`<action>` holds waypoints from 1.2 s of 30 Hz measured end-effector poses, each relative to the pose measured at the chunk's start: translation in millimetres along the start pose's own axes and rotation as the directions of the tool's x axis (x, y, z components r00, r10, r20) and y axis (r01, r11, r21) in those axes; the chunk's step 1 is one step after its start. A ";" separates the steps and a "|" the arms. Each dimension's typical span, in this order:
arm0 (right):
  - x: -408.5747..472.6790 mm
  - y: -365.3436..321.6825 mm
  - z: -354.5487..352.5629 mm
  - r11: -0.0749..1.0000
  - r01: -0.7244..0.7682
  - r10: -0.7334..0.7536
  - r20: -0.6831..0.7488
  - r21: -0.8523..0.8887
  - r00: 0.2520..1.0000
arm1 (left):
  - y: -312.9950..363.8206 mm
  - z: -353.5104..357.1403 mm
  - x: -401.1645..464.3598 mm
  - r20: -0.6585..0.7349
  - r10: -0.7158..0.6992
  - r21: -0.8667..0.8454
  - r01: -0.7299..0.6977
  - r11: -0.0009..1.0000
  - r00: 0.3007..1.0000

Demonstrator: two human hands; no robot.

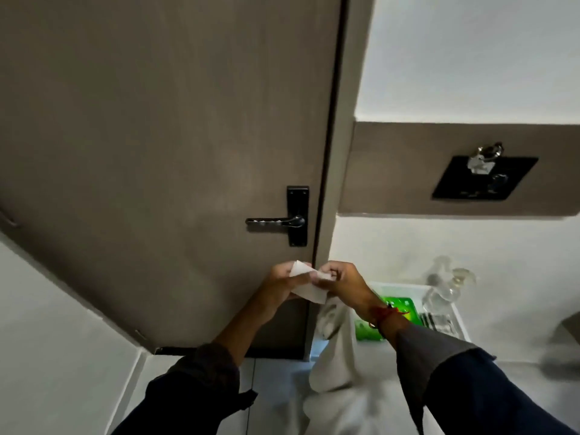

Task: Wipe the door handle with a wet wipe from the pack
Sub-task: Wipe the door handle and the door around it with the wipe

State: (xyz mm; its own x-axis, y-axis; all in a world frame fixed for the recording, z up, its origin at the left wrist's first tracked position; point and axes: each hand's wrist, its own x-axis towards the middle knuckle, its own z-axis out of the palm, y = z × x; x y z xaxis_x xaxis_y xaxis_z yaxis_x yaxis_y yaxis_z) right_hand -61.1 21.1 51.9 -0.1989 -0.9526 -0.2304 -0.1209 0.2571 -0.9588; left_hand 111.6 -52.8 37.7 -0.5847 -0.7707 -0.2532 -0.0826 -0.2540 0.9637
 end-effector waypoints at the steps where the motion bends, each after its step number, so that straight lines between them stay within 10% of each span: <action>1: 3.8 -8.5 8.1 0.995 0.047 -0.047 0.004 -0.083 0.999 | 4.6 -11.5 -4.3 0.002 0.009 -0.004 -0.009 1.000 1.000; 4: 16.0 -32.6 22.2 0.916 0.191 -0.200 0.011 -0.352 0.980 | 12.6 -34.7 -10.2 -0.042 0.026 -0.063 -0.028 0.998 0.999; 6: 18.7 -47.4 19.4 0.683 0.299 -0.355 0.055 -0.666 0.933 | 19.4 -39.0 -13.0 -0.266 0.058 -0.031 -0.069 0.997 0.962; 9: 21.0 -71.2 3.4 0.144 0.297 -0.669 0.128 -0.944 0.732 | 26.4 -49.3 -12.0 -0.684 0.266 0.297 -0.074 0.952 0.679; 12: 29.5 -93.6 -24.9 -0.007 0.125 -0.745 0.089 -0.992 0.662 | 35.2 -50.5 -10.8 -0.769 0.438 0.469 -0.056 0.882 0.465; 15: 42.0 -93.9 -48.5 -0.133 0.015 -0.763 0.113 -0.991 0.636 | 40.6 -35.4 1.3 -0.679 0.585 0.582 -0.159 0.797 0.443; 21: 73.6 -76.1 -65.4 -0.201 0.059 -0.812 0.200 -0.978 0.549 | 16.2 3.8 51.8 -0.565 0.603 0.724 -0.013 0.690 0.563; 36: 109.3 -59.9 -95.5 -0.322 0.048 -0.885 0.319 -0.946 0.340 | 15.6 51.2 98.1 -0.731 0.540 0.573 -0.055 0.818 0.417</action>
State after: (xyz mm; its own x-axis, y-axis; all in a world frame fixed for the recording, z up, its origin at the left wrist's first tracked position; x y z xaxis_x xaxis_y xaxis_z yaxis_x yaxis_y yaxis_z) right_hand -168.5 -82.9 100.1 0.3492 -0.6030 0.7172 -0.8902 0.0255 0.4549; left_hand 11.6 -102.5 32.2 0.3012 -0.8859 0.3527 -0.4972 0.1697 0.8509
